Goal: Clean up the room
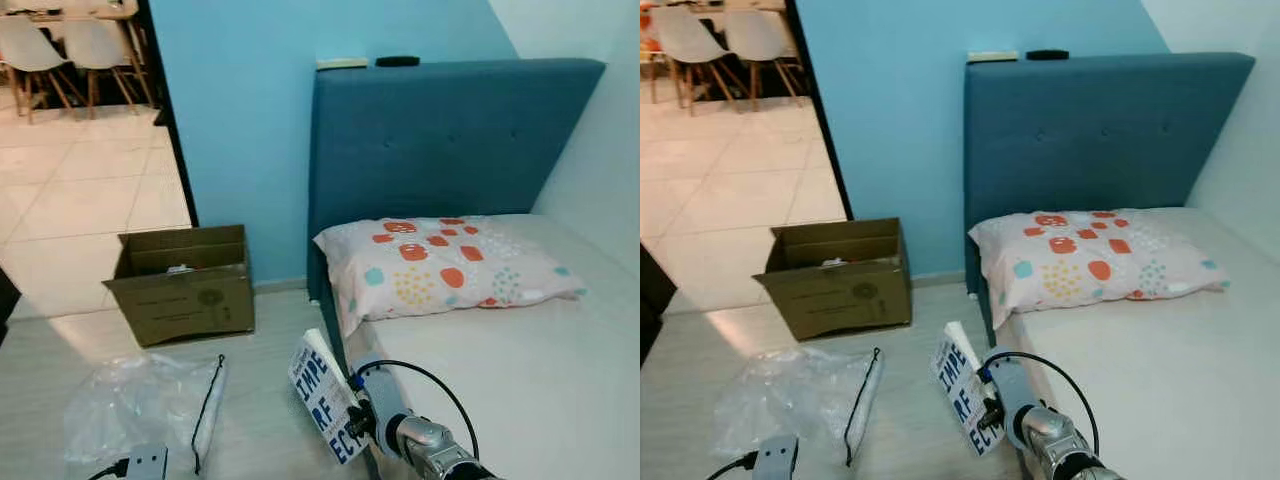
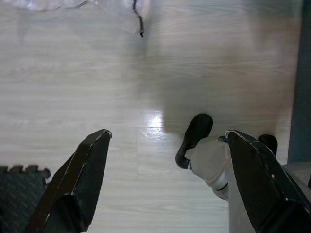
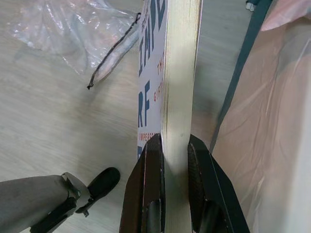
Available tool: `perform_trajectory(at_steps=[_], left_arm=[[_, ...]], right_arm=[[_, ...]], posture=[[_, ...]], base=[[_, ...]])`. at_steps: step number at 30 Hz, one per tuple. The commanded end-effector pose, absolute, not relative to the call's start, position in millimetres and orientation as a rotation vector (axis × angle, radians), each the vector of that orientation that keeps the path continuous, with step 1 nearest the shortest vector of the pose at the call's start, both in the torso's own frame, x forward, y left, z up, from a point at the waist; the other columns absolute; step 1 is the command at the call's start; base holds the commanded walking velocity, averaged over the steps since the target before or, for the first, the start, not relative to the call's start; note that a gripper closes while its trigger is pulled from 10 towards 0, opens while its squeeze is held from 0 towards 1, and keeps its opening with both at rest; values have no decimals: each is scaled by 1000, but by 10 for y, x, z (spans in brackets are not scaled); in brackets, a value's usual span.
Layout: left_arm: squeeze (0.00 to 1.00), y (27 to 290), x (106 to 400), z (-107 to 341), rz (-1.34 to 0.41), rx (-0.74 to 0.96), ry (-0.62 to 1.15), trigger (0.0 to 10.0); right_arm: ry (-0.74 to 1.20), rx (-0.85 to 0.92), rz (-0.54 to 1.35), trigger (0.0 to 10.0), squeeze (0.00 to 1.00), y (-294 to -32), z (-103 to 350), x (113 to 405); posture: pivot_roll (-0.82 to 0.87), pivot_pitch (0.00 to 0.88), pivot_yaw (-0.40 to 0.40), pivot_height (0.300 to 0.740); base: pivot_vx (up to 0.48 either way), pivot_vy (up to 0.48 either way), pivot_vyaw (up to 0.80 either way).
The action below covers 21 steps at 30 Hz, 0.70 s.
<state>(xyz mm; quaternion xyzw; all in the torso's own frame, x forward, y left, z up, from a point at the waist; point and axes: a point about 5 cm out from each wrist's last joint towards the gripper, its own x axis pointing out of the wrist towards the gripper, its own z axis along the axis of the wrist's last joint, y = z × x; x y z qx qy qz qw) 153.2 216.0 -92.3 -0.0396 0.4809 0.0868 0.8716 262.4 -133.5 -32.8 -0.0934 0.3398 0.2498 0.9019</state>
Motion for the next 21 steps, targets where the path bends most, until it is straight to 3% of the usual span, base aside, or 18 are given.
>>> perform_trajectory(at_steps=[1, 21], left_arm=[[0, 2156, 1520, -930, 171, -73, 1014, 10000], [0, 2128, 1519, -936, 160, -82, 1019, 10000]], right_arm=[[686, -189, 505, 10000, 0, -1340, -313, 2640], [683, -152, 467, 10000, 0, -1396, -305, 2652]], posture=[[7, 0, -42, 740], [0, 0, -43, 740]], base=[[345, 0, 0], [379, 0, 0]])
